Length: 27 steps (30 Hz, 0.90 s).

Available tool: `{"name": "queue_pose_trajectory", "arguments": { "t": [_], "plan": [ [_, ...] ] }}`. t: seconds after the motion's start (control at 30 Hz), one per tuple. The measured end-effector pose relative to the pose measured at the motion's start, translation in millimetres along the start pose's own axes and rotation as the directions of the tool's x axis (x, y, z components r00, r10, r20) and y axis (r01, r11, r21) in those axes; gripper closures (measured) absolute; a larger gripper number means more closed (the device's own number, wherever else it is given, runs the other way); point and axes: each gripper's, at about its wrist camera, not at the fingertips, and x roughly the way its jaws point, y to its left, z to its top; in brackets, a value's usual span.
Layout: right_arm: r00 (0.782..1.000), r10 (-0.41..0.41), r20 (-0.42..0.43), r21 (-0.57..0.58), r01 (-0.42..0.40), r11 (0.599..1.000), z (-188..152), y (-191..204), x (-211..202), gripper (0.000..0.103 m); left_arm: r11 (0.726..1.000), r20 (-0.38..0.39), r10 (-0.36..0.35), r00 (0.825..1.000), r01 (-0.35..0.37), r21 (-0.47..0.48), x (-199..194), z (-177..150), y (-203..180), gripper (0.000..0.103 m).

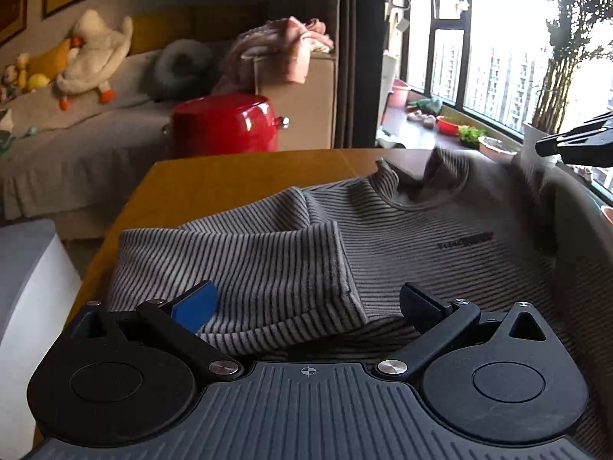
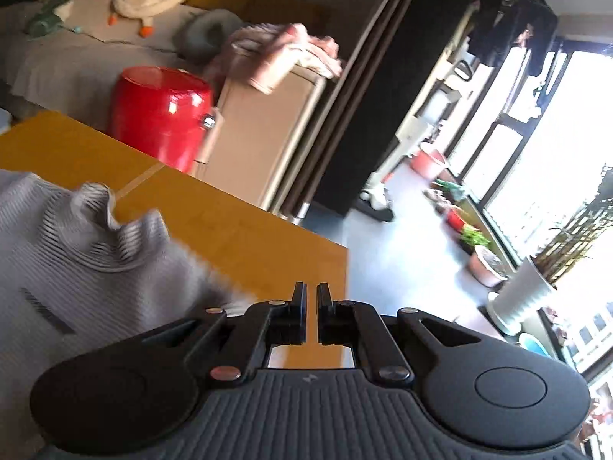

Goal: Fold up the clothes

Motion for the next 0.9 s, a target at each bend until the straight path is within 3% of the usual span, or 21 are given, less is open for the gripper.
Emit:
{"name": "queue_pose_trajectory", "arguments": {
  "t": [0.1,0.17,0.23,0.27,0.33,0.4,0.5,0.6,0.7,0.77,0.83,0.87,0.9],
  "plan": [
    [1.0,0.014,0.001,0.097,-0.014,0.995,-16,-18,-26,0.089,1.0,-0.019,-0.002,1.0,0.002,0.0,2,0,2,0.0],
    [0.999,0.039,0.017,0.167,-0.041,0.985,-31,-33,-55,0.075,1.0,-0.026,-0.004,1.0,0.004,0.001,3,0,2,0.0],
    [0.991,0.12,0.058,0.19,-0.129,0.973,-46,-34,-97,0.06,1.0,-0.026,-0.004,1.0,0.004,0.002,3,0,2,0.0],
    [0.981,0.176,0.084,0.176,-0.189,0.966,-55,-31,-122,0.059,1.0,-0.026,-0.003,1.0,0.003,0.002,4,0,2,0.0],
    [0.953,0.289,0.09,0.106,-0.298,0.949,-71,-16,-164,0.046,1.0,-0.029,-0.002,1.0,0.002,0.003,4,-1,1,0.0],
    [0.929,0.369,0.042,0.1,-0.371,0.923,-89,2,-192,0.044,1.0,-0.029,0.003,1.0,-0.003,0.006,4,1,-1,0.0],
    [0.893,0.45,-0.025,0.302,-0.422,0.855,-120,9,-212,0.045,1.0,-0.023,0.008,1.0,-0.008,0.007,4,1,-1,0.0],
    [0.85,0.526,-0.037,0.598,-0.402,0.693,-152,-2,-212,0.059,1.0,-0.017,0.01,1.0,-0.01,-0.002,3,0,0,0.0],
    [0.791,0.612,0.012,0.821,-0.357,0.445,-183,-5,-206,0.064,1.0,-0.014,0.014,1.0,-0.014,-0.001,3,0,-1,0.0],
    [0.75,0.654,0.099,0.912,-0.332,0.242,-200,1,-198,0.064,1.0,-0.012,0.015,1.0,-0.015,0.001,2,0,-1,0.0],
    [0.732,0.664,0.153,0.953,-0.287,0.097,-215,8,-188,0.064,1.0,-0.011,0.013,1.0,-0.013,-0.002,3,-1,0,0.0],
    [0.736,0.66,0.153,0.964,-0.259,0.065,-219,12,-181,0.064,1.0,-0.011,0.012,1.0,-0.012,-0.003,3,-1,0,0.0],
    [0.749,0.647,0.138,0.972,-0.229,0.058,-220,15,-174,0.064,1.0,-0.011,0.011,1.0,-0.011,-0.005,3,-1,0,0.0]
  ]
}}
